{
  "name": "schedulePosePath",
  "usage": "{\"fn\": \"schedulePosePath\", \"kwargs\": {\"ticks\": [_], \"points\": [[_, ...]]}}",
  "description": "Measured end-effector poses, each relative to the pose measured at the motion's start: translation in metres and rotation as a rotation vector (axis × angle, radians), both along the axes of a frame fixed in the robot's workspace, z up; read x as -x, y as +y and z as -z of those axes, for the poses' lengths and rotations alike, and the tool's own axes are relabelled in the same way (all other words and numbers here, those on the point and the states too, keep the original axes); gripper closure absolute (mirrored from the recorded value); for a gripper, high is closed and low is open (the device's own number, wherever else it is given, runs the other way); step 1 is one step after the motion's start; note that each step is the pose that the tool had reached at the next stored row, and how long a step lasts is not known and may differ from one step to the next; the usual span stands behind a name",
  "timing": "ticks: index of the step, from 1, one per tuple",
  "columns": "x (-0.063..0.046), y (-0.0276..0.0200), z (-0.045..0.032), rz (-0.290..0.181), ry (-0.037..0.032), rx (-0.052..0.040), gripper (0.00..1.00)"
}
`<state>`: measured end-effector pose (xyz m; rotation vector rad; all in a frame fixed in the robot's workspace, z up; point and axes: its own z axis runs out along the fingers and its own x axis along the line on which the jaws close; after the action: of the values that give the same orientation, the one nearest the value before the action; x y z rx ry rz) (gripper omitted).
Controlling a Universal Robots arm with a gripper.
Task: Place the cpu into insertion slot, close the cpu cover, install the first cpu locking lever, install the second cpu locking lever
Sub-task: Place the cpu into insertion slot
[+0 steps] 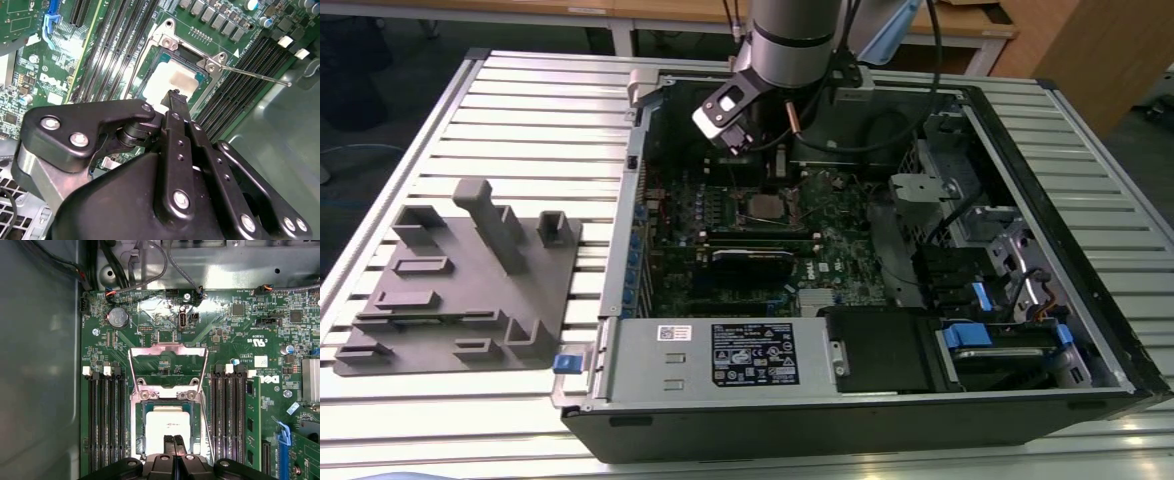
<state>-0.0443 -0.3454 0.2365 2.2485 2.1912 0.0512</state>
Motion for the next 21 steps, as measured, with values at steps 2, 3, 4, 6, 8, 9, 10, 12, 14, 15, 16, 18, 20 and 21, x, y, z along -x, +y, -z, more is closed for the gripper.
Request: {"fn": "schedulePosePath", "kwargs": {"ticks": [2,3,4,6,8,9,10,12,14,15,16,18,20,21], "points": [[0.0000,0.0000,-0.0005,0.000,-0.0002,-0.0003,0.90],[0.0000,0.0000,-0.0006,0.000,-0.0002,-0.0004,0.90],[0.0000,0.0000,-0.0007,0.000,-0.0002,-0.0003,0.90],[0.0000,0.0000,-0.0013,0.000,-0.0001,-0.0001,0.90],[0.0000,0.0000,-0.0015,0.000,-0.0001,-0.0001,0.90],[0.0000,0.0000,-0.0016,0.000,0.0000,-0.0001,0.90],[0.0000,0.0000,-0.0020,0.000,0.0002,0.0003,0.90],[0.0000,0.0000,-0.0032,0.000,0.0000,0.0000,0.90],[0.0000,0.0000,-0.0038,0.000,-0.0001,-0.0002,0.90],[0.0000,0.0000,-0.0042,0.000,-0.0001,-0.0001,0.90],[0.0000,0.0000,-0.0045,0.000,0.0000,0.0000,0.90],[0.0000,0.0000,-0.0046,0.000,0.0000,0.0000,0.90],[0.0000,0.0000,-0.0051,0.000,0.0001,0.0002,0.90],[0.0000,0.0000,-0.0053,0.000,0.0001,0.0001,0.90]]}}
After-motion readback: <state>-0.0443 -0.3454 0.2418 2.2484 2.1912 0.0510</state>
